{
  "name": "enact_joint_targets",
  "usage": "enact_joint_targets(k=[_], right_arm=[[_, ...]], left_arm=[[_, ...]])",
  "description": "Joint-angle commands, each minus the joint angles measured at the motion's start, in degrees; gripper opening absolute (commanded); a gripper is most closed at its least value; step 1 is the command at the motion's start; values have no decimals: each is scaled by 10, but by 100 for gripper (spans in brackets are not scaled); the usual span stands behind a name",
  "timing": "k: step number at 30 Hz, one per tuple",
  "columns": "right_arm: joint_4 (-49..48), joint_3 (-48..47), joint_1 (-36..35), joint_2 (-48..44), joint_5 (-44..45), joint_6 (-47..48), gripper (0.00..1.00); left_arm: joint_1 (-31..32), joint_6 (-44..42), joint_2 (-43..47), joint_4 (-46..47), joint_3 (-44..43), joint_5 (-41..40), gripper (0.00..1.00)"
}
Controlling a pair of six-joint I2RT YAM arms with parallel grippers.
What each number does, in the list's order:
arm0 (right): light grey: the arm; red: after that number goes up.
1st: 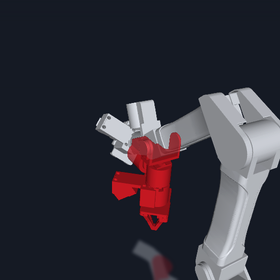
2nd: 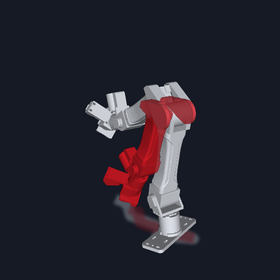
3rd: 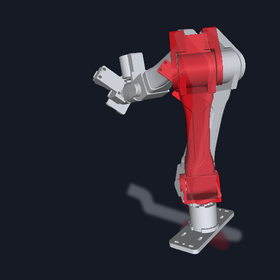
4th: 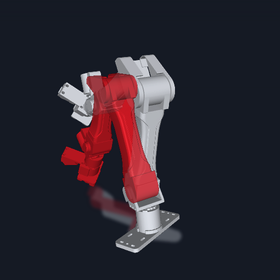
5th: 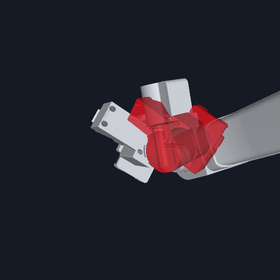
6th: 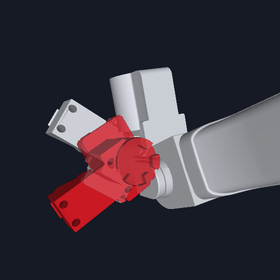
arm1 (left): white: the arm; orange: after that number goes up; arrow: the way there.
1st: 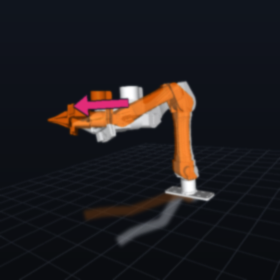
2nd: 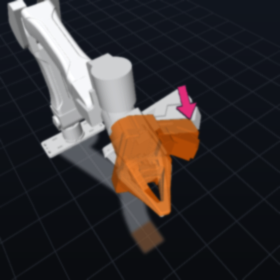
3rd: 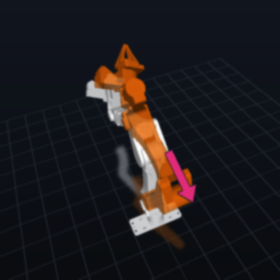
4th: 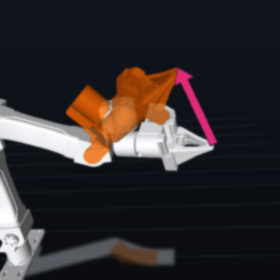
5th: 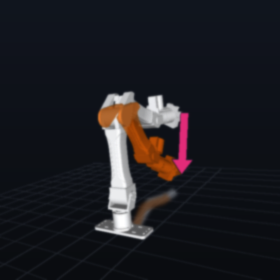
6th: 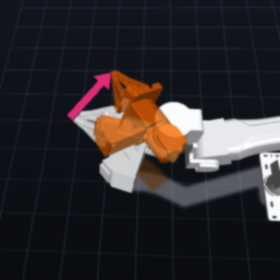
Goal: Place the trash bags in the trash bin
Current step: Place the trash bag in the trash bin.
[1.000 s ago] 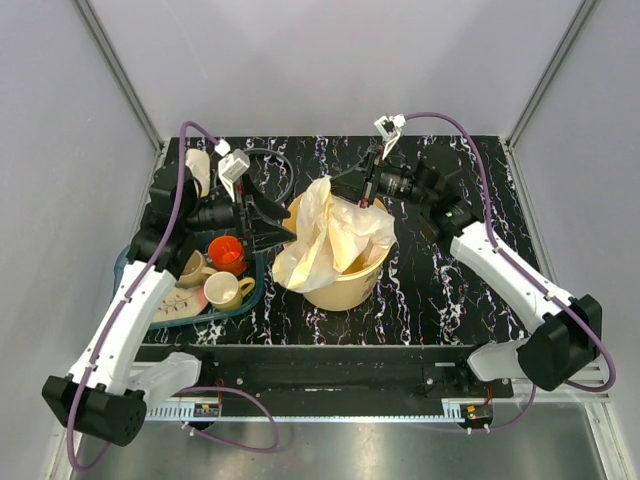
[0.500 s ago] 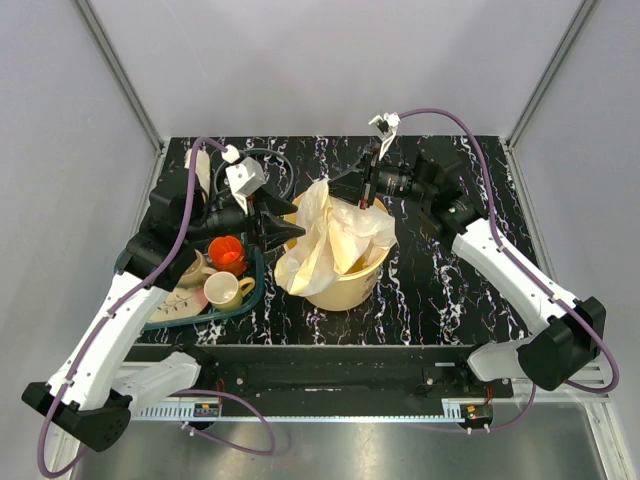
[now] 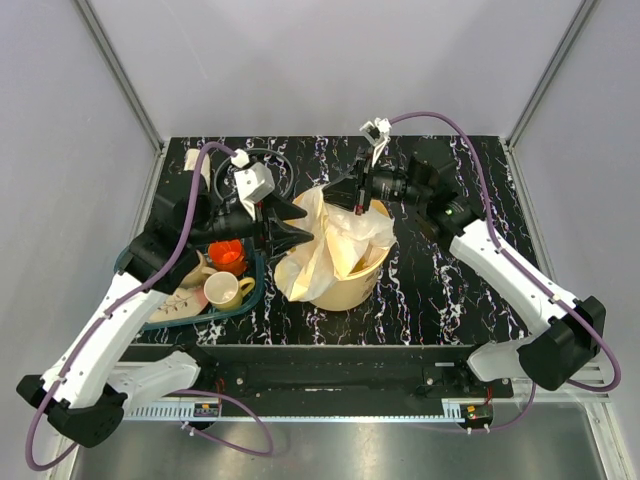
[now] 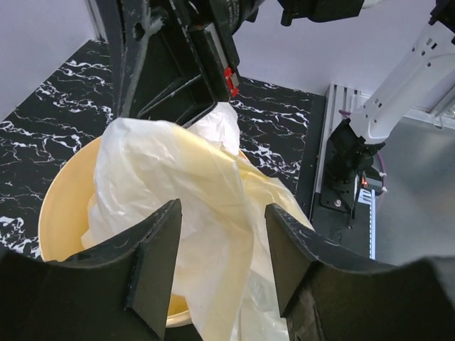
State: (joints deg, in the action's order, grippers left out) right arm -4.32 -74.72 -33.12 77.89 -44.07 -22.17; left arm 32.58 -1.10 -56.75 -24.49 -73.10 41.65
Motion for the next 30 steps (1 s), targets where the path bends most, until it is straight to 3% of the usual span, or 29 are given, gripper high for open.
enact_joint_targets(k=[1, 5, 9, 10, 13, 18, 19, 20, 23, 24, 30], right_arm=[[3, -22, -12, -17, 8, 28, 0], [3, -25, -15, -17, 11, 31, 0], [3, -25, -18, -19, 8, 32, 0], [5, -25, -19, -22, 8, 34, 0], [19, -26, -21, -27, 14, 42, 0], [32, -29, -25, -29, 34, 52, 1], [56, -34, -24, -30, 41, 57, 7], [75, -57, -24, -29, 43, 64, 34], [214, -134, -24, -21, 63, 132, 76], [283, -153, -23, -22, 71, 171, 80], [479, -248, -19, -53, 165, 268, 96]], left_arm=[[25, -3, -6, 6, -25, -31, 54], [38, 8, -12, 2, -19, -51, 54], [37, 9, -17, -9, -20, -91, 39], [37, 9, -14, -7, -20, -100, 29], [37, 9, -12, -6, -18, -134, 14], [36, 35, -15, -10, -16, -135, 0], [35, 38, -9, -11, -12, -135, 0], [33, 39, -6, -12, -10, -139, 0], [14, 41, 12, -7, -11, -137, 0], [8, 44, 12, -8, -13, -138, 0], [-70, 112, -12, 18, -33, -75, 0]])
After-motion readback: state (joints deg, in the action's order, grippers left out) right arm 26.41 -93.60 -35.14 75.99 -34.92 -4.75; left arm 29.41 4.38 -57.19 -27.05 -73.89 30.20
